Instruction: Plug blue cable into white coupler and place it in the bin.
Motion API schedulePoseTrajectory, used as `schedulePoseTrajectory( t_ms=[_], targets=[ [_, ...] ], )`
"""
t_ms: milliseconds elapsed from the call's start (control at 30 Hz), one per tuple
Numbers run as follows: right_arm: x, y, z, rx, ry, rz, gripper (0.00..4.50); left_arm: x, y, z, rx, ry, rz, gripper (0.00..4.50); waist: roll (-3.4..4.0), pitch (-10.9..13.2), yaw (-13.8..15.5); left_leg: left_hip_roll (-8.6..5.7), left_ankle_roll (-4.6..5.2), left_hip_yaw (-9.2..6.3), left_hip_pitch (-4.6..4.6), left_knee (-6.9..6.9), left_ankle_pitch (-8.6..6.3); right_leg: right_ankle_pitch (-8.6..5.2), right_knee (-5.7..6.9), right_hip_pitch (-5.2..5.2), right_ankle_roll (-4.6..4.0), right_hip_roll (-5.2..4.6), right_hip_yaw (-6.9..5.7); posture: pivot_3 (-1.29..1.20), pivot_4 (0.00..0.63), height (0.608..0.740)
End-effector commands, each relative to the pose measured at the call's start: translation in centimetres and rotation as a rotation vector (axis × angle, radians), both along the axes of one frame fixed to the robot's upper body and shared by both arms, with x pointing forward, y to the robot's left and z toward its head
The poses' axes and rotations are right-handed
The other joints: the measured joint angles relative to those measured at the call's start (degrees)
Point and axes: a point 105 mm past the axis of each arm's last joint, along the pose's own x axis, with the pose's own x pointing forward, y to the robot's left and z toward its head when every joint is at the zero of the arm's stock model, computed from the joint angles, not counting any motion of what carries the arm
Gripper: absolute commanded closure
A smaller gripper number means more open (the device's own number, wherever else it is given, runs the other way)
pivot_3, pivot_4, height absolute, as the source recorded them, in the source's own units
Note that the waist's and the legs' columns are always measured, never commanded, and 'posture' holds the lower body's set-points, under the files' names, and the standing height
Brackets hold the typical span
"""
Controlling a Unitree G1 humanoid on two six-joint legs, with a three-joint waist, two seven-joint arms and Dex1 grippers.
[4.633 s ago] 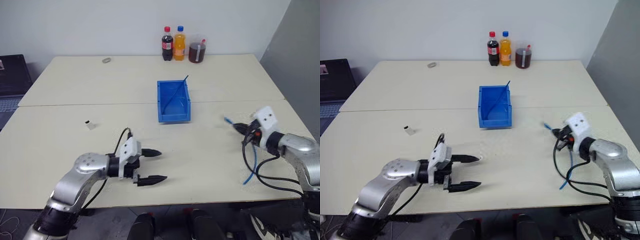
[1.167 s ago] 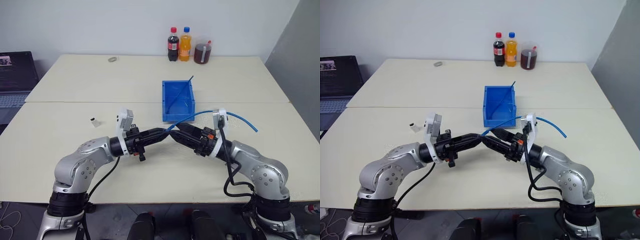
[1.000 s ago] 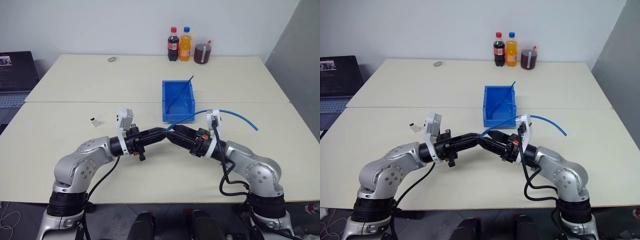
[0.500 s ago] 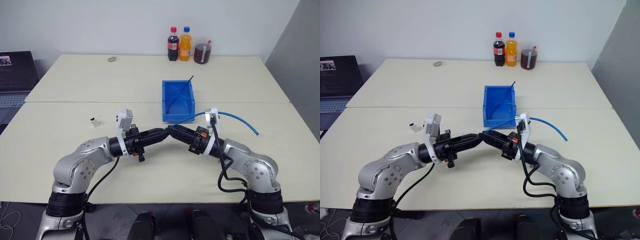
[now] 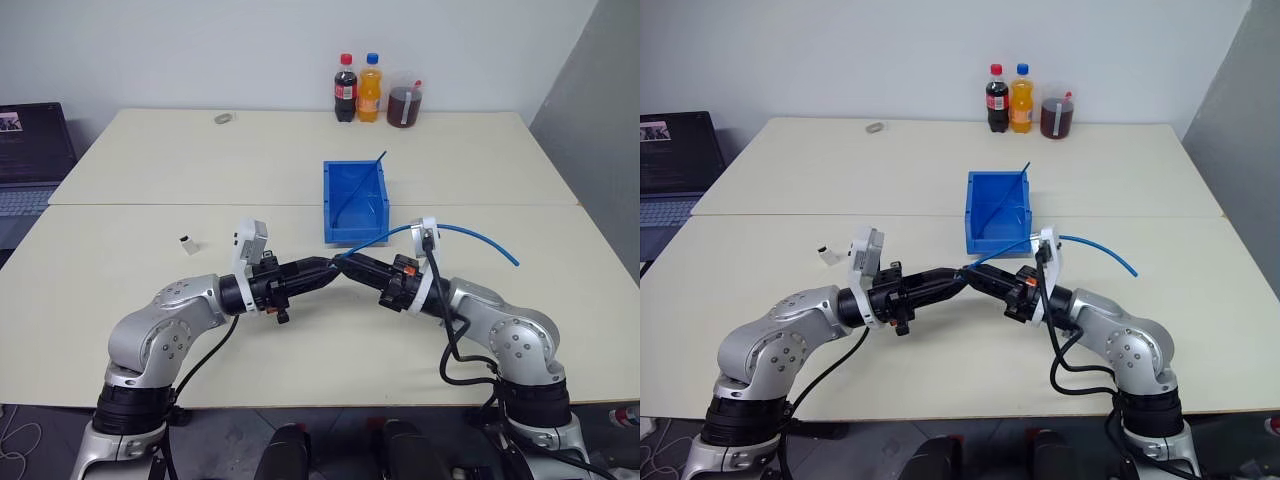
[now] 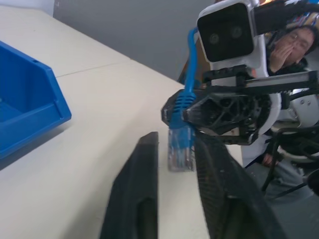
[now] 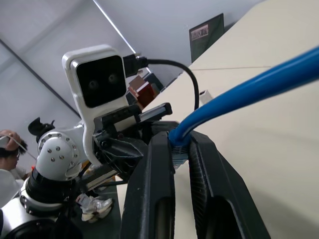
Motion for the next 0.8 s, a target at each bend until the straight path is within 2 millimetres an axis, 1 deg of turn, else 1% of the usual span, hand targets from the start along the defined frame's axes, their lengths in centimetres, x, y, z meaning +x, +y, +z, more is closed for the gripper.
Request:
schedulePoseTrajectory(
  t_ms=[33, 200, 300, 400, 467, 567, 600, 633, 700, 733, 767, 800],
  targets=[
    [-1.4, 0.8, 1.5, 0.046, -0.056, 0.084, 4.38, 0.0, 0.4, -0.3, 0.075, -0.054, 0.009, 2.24, 0.00, 0.00, 0.00, 0.00, 0.00, 0.00, 0.00, 0.00, 0.00, 0.00, 0.00, 0.00, 0.00, 0.00, 0.00, 0.00, 0.150, 0.740],
    [-1.0, 0.4, 1.4, 0.041, -0.058, 0.057, 4.39, -0.7, 1.4, -1.8, 0.144, -0.067, 0.048, 1.27, 0.02, 0.01, -0.08, 0.00, 0.00, 0.02, -0.01, -0.02, 0.00, -0.01, -0.02, -0.02, -0.01, 0.00, 0.03, 0.00, 0.150, 0.740],
    [-0.8, -0.2, 1.2, 0.030, -0.058, 0.032, 4.39, -1.3, 2.6, -3.0, 0.202, -0.088, 0.099, 0.60, 0.03, 0.02, -0.07, 0.02, 0.00, 0.04, -0.01, -0.05, 0.00, -0.02, -0.02, -0.06, -0.04, -0.01, 0.06, 0.00, 0.150, 0.740],
    [-0.6, -0.7, 0.8, 0.012, -0.057, 0.013, 4.39, -1.1, 4.4, -4.3, 0.334, -0.231, 0.203, 0.00, 0.03, 0.02, 0.03, 0.03, 0.00, 0.05, -0.01, -0.08, 0.00, -0.03, -0.03, -0.07, -0.06, -0.02, 0.06, 0.00, 0.150, 0.740],
    [-0.6, -1.1, 0.6, -0.001, -0.057, 0.001, 4.39, -0.6, 5.7, -4.7, 0.341, -0.279, 0.321, 0.00, 0.04, 0.02, 0.08, 0.02, 0.00, 0.05, -0.01, -0.09, 0.00, -0.03, -0.04, -0.07, -0.06, -0.04, 0.06, 0.00, 0.150, 0.740],
    [-0.4, -1.6, 0.2, -0.025, -0.059, -0.015, 4.39, 0.6, 8.2, -5.7, 0.340, -0.281, 0.558, 0.00, 0.03, 0.02, 0.13, 0.01, 0.00, 0.05, -0.02, -0.08, 0.00, -0.03, -0.05, -0.05, -0.05, -0.08, 0.05, 0.00, 0.150, 0.740],
    [-0.4, -1.7, 0.1, -0.034, -0.061, -0.019, 4.39, 1.1, 9.1, -6.0, 0.324, -0.257, 0.657, 0.00, 0.02, 0.03, 0.12, 0.01, 0.00, 0.05, -0.02, -0.07, -0.01, -0.03, -0.06, -0.04, -0.05, -0.09, 0.05, 0.00, 0.150, 0.740],
    [-0.3, -1.8, 0.0, -0.039, -0.063, -0.021, 4.39, 1.4, 9.7, -6.2, 0.312, -0.238, 0.720, 0.00, 0.02, 0.03, 0.14, 0.02, 0.00, 0.03, -0.04, -0.06, -0.01, -0.03, -0.06, -0.05, -0.04, -0.08, 0.03, 0.00, 0.150, 0.740],
    [-0.3, -2.0, -0.1, -0.056, -0.073, -0.024, 4.39, 2.3, 11.2, -6.5, 0.300, -0.198, 0.912, 0.00, 0.01, 0.03, 0.15, 0.01, 0.00, 0.02, -0.04, -0.05, -0.01, -0.03, -0.04, -0.05, -0.03, -0.08, 0.01, 0.00, 0.150, 0.740],
    [-0.2, -2.0, -0.2, -0.061, -0.075, -0.025, 4.39, 2.6, 11.8, -6.6, 0.301, -0.185, 0.980, 0.00, 0.01, 0.03, 0.16, 0.01, 0.00, 0.01, -0.05, -0.04, -0.01, -0.03, -0.04, -0.05, -0.02, -0.07, 0.00, 0.00, 0.150, 0.740],
    [-0.2, -2.1, -0.2, -0.064, -0.077, -0.028, 4.39, 3.0, 13.0, -6.7, 0.326, -0.176, 1.095, 0.00, 0.01, 0.03, 0.19, 0.00, 0.00, 0.01, -0.04, -0.03, -0.01, -0.01, -0.04, -0.04, 0.00, -0.08, 0.01, 0.00, 0.150, 0.740],
    [-0.2, -2.1, -0.3, -0.064, -0.078, -0.029, 4.39, 3.1, 13.8, -6.7, 0.346, -0.173, 1.167, 0.00, -0.03, 0.02, 0.17, -0.02, 0.00, 0.01, -0.05, -0.01, 0.00, -0.01, -0.02, -0.03, 0.01, -0.09, 0.00, 0.00, 0.150, 0.740]
  ],
)
